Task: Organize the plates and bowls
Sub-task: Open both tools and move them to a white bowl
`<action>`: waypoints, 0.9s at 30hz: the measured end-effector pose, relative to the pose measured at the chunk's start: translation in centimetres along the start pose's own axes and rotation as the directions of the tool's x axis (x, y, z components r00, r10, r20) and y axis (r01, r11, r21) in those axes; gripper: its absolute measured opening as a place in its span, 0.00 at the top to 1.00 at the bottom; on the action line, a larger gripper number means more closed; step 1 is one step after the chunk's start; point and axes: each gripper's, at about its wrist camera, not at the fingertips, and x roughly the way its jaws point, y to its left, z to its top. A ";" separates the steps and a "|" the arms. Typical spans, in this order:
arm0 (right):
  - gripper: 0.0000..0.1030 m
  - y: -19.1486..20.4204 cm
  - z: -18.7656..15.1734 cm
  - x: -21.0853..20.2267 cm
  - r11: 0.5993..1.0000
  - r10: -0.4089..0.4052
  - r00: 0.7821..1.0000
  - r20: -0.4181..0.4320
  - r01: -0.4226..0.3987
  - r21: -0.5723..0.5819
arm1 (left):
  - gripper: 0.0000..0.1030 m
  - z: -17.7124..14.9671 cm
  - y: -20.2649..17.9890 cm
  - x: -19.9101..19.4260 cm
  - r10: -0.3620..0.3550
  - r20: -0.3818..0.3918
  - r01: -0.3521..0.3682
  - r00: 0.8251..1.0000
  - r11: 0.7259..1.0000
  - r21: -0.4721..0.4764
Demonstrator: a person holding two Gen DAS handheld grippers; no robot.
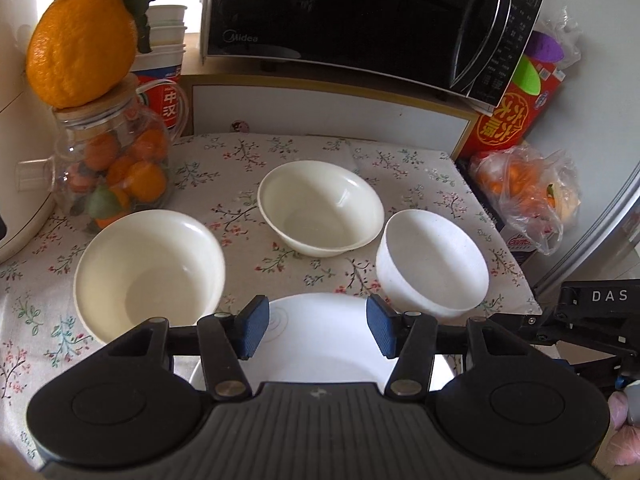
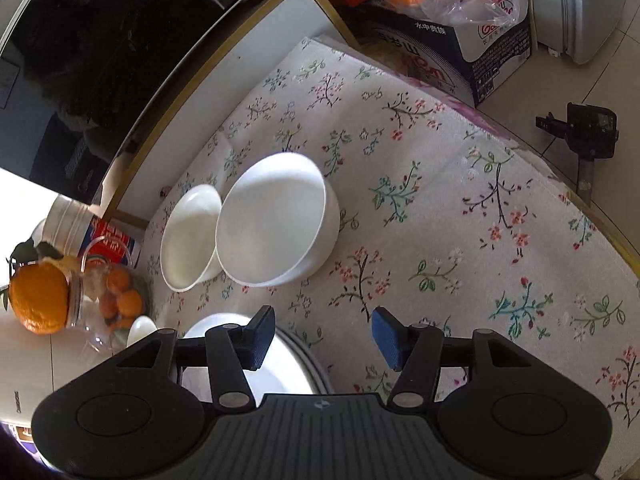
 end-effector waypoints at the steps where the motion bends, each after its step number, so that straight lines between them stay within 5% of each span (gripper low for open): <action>1: 0.48 -0.1 0.3 0.1 1.000 0.012 1.000 0.007 -0.012 0.010 | 0.53 0.3 -0.3 0.3 -0.018 0.009 0.018 1.000 1.000 -0.002; 12: 0.56 -1.9 2.4 2.3 0.980 0.135 0.988 0.080 -0.144 0.135 | 0.65 1.9 -1.6 4.3 -0.168 -0.011 0.167 0.986 0.984 -0.065; 27: 0.67 -3.1 2.7 3.7 0.969 0.165 0.979 0.117 -0.183 0.165 | 0.88 1.6 -2.2 7.2 -0.140 -0.076 0.135 0.987 0.988 -0.070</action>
